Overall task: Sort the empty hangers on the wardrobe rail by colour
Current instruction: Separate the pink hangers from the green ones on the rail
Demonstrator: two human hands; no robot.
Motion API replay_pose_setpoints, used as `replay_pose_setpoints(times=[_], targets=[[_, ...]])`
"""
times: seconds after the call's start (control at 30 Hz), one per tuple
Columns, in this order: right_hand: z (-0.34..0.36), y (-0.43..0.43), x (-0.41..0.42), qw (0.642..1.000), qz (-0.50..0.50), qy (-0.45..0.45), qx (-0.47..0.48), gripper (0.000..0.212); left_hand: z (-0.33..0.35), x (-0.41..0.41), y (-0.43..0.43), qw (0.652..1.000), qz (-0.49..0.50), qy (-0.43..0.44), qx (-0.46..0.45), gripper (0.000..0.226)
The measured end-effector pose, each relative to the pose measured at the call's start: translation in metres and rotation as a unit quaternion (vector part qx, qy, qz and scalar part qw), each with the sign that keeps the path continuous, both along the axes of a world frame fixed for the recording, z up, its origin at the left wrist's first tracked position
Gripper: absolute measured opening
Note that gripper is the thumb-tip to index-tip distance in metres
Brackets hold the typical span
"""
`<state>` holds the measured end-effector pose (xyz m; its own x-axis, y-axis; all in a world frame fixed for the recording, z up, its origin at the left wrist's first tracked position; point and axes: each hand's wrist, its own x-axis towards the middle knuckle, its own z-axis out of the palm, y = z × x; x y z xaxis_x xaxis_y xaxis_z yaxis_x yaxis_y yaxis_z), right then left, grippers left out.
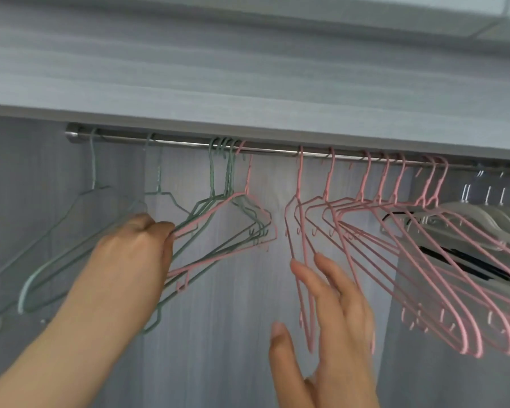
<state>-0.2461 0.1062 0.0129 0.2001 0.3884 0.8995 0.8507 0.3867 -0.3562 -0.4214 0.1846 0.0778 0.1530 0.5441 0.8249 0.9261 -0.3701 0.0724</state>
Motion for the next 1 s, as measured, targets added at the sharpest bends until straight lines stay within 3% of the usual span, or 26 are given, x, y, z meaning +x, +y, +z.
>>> replay_pose_setpoints(times=[0.1, 0.4, 0.7, 0.9, 1.0], targets=[[-0.01, -0.007, 0.003, 0.999, 0.011, 0.037, 0.006, 0.057, 0.008, 0.012, -0.004, 0.999, -0.032, -0.009, -0.005, 0.026], [-0.038, -0.024, 0.022, 0.995, 0.039, 0.039, -0.082, 0.048, 0.054, 0.066, 0.009, 0.997, -0.05, -0.044, -0.032, 0.026], [-0.074, -0.031, 0.041, 0.984, 0.087, -0.032, -0.149, 0.04, 0.006, 0.06, -0.011, 0.995, -0.016, -0.032, -0.095, 0.033], [-0.105, -0.019, 0.045, 0.934, 0.196, 0.062, -0.294, 0.033, -0.048, 0.008, -0.064, 0.996, -0.029, -0.038, -0.078, 0.06], [-0.126, 0.002, 0.058, 0.904, 0.207, 0.076, -0.367, 0.037, -0.075, -0.019, -0.087, 0.994, -0.075, -0.049, -0.069, 0.049]])
